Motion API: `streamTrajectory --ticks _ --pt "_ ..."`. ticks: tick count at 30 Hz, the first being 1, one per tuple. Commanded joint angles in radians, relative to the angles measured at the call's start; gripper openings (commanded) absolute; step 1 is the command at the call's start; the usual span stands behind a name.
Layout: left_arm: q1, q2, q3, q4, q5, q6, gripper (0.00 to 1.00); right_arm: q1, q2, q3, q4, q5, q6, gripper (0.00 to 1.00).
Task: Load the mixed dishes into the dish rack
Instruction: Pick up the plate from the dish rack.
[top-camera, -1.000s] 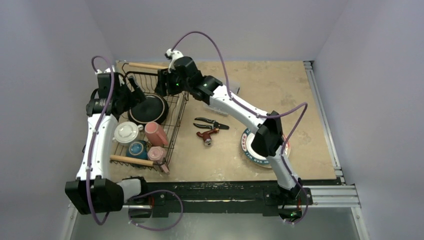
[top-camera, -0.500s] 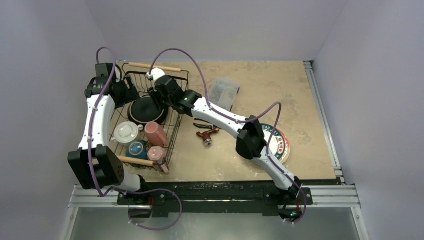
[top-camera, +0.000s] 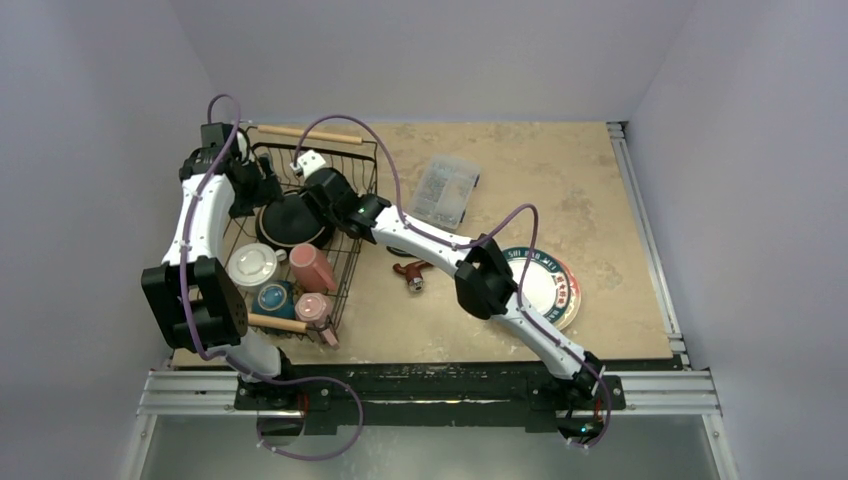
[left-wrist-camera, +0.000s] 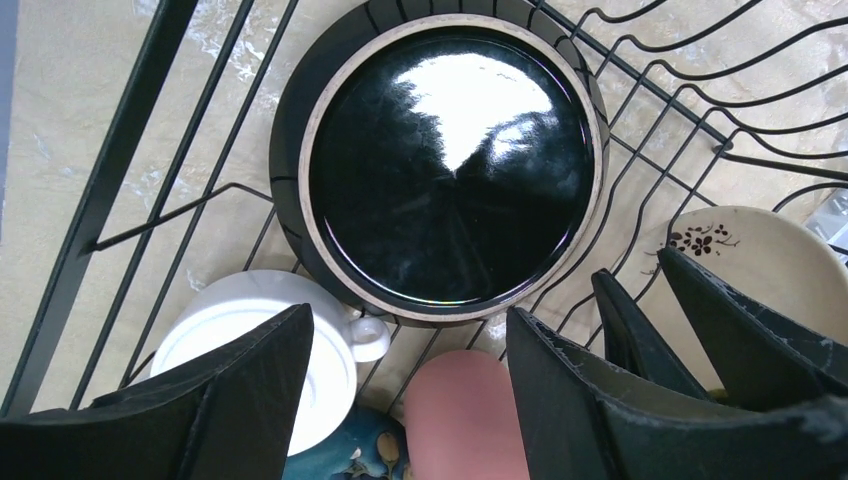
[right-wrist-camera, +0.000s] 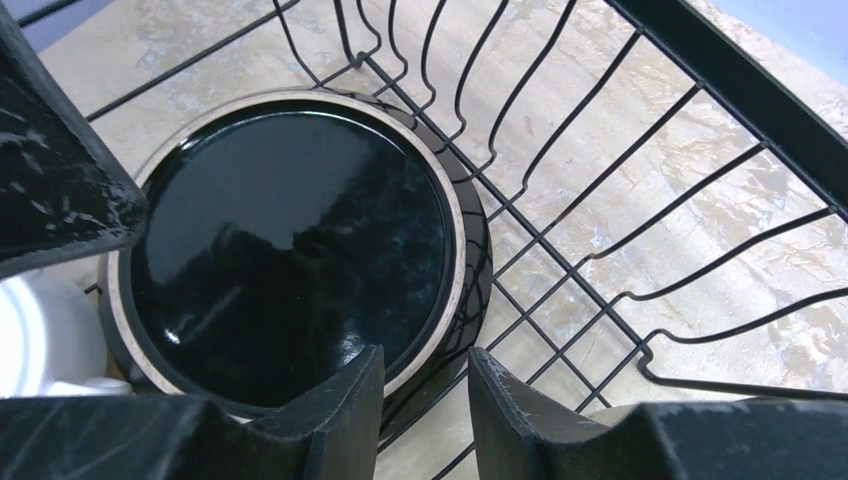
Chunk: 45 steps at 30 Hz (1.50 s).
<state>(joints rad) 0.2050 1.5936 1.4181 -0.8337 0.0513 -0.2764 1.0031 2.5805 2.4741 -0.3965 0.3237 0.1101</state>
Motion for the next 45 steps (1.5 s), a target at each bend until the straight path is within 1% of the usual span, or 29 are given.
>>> streamTrajectory --ticks 1,4,7,10,12,14,19,22,23,25,27,30,33,35,38,41,45 --pt "0.008 0.009 0.049 0.001 -0.006 0.043 0.69 0.006 0.014 0.042 0.052 0.027 -0.03 0.36" --pt "0.008 0.015 0.038 0.0 0.005 0.044 0.66 0.006 -0.002 0.042 0.034 0.023 -0.018 0.41" --pt "0.006 0.028 0.026 0.01 0.057 0.006 0.65 0.006 -0.066 0.033 0.022 0.003 0.012 0.49" --pt "0.005 0.046 0.019 0.015 0.079 -0.064 0.65 0.005 -0.153 0.049 0.004 -0.006 0.044 0.61" --pt "0.006 0.048 0.002 0.026 0.072 -0.114 0.67 0.0 -0.224 0.05 0.01 -0.022 0.063 0.68" --pt "0.008 0.045 -0.012 0.035 0.038 -0.143 0.69 -0.01 -0.303 0.033 0.005 -0.052 0.105 0.73" --pt "0.008 0.052 -0.03 0.031 -0.126 -0.209 0.74 -0.028 -0.47 0.005 -0.086 -0.17 0.201 0.81" --pt "0.008 0.046 -0.072 0.067 -0.156 -0.243 0.77 -0.039 -0.587 -0.106 -0.091 -0.226 0.214 0.87" --pt "0.011 0.042 -0.093 0.081 -0.171 -0.266 0.79 -0.051 -0.629 -0.136 -0.096 -0.245 0.214 0.88" --pt "0.021 0.042 -0.114 0.09 -0.188 -0.305 0.79 -0.081 -0.67 -0.169 -0.124 -0.274 0.224 0.88" --pt "0.022 0.055 -0.12 0.113 -0.195 -0.307 0.8 -0.124 -0.706 -0.214 -0.149 -0.31 0.238 0.88" --pt "0.022 0.09 -0.11 0.116 -0.212 -0.282 0.8 -0.197 -0.757 -0.29 -0.196 -0.365 0.265 0.87" --pt "0.022 0.121 -0.081 0.103 -0.236 -0.233 0.8 -0.241 -0.829 -0.406 -0.224 -0.379 0.254 0.87" --pt "0.022 0.132 -0.09 0.132 -0.242 -0.191 0.82 -0.257 -0.89 -0.502 -0.208 -0.379 0.242 0.87" --pt "0.022 0.133 -0.127 0.211 -0.194 -0.152 0.85 -0.274 -0.958 -0.618 -0.17 -0.381 0.23 0.87" --pt "0.025 0.132 -0.169 0.298 -0.157 -0.164 0.88 -0.285 -0.968 -0.642 -0.18 -0.378 0.225 0.87" --pt "0.024 0.171 -0.157 0.29 -0.213 -0.173 0.89 -0.289 -0.971 -0.647 -0.186 -0.367 0.213 0.87"
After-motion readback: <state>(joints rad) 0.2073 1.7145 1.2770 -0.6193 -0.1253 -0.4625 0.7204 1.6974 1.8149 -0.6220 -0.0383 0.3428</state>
